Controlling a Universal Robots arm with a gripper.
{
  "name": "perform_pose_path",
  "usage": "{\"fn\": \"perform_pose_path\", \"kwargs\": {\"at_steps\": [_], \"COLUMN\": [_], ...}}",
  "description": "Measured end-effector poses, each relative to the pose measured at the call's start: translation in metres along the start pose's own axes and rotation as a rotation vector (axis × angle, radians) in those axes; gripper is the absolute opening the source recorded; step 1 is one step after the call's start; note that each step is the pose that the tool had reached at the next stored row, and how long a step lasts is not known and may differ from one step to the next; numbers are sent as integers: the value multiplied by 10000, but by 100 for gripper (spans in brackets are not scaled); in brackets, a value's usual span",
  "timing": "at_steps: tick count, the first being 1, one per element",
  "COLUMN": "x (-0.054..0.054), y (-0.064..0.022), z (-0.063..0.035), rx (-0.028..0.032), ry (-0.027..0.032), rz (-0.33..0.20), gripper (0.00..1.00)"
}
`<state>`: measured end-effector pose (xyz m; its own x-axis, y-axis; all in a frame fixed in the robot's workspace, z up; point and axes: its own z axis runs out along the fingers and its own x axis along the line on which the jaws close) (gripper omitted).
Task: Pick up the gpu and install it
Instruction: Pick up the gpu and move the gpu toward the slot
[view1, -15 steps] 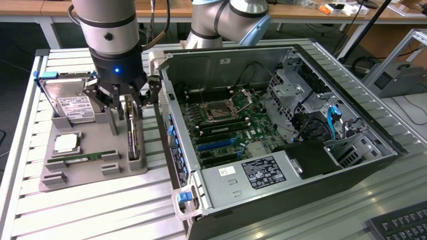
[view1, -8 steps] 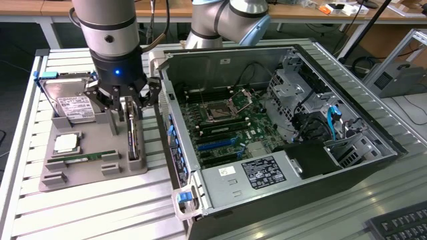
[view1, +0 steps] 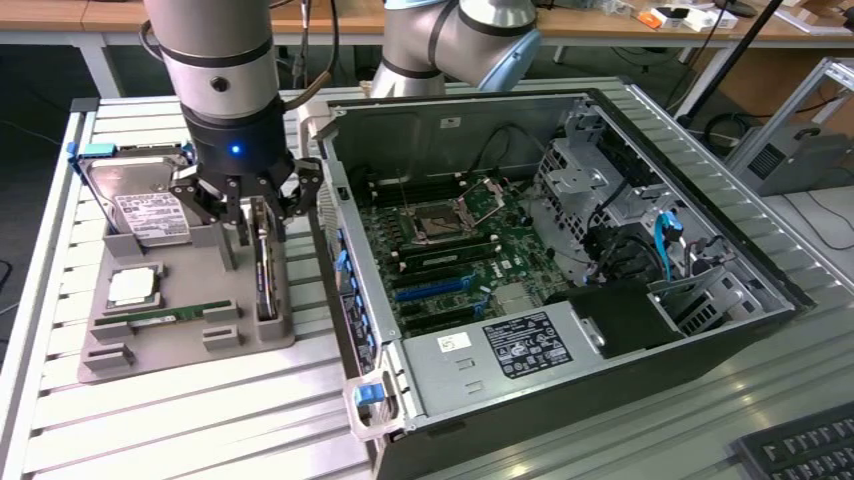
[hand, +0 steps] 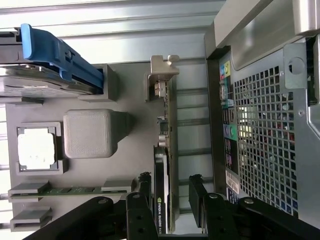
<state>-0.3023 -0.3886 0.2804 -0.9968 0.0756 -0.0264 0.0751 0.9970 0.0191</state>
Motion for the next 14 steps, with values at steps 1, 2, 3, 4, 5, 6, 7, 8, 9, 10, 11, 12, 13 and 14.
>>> {"fn": "perform_pose_path", "kwargs": {"at_steps": [1, 2, 3, 4, 5, 6, 7, 8, 9, 10, 11, 12, 13, 14], "x": [0, 0, 0, 1, 1, 1, 1, 1, 1, 1, 1, 1, 2, 2], "y": [0, 0, 0, 0, 0, 0, 0, 0, -1, -1, -1, -1, -1, -2], "z": [5, 9, 13, 17, 24, 28, 34, 37, 41, 44, 49, 56, 71, 93], "rx": [1, 1, 2, 2, 3, 5, 9, 12, 23, 25, 30, 35, 41, 43], "ry": [0, 0, 0, 1, 0, 0, 0, 0, 0, -1, -1, -3, -4, -4], "rz": [0, 0, 0, 0, 0, 0, 0, 0, 0, -1, -1, -1, -1, -1], "gripper": [44, 44, 44, 44, 44, 44, 44, 44, 44, 44, 44, 44, 44, 44]}}
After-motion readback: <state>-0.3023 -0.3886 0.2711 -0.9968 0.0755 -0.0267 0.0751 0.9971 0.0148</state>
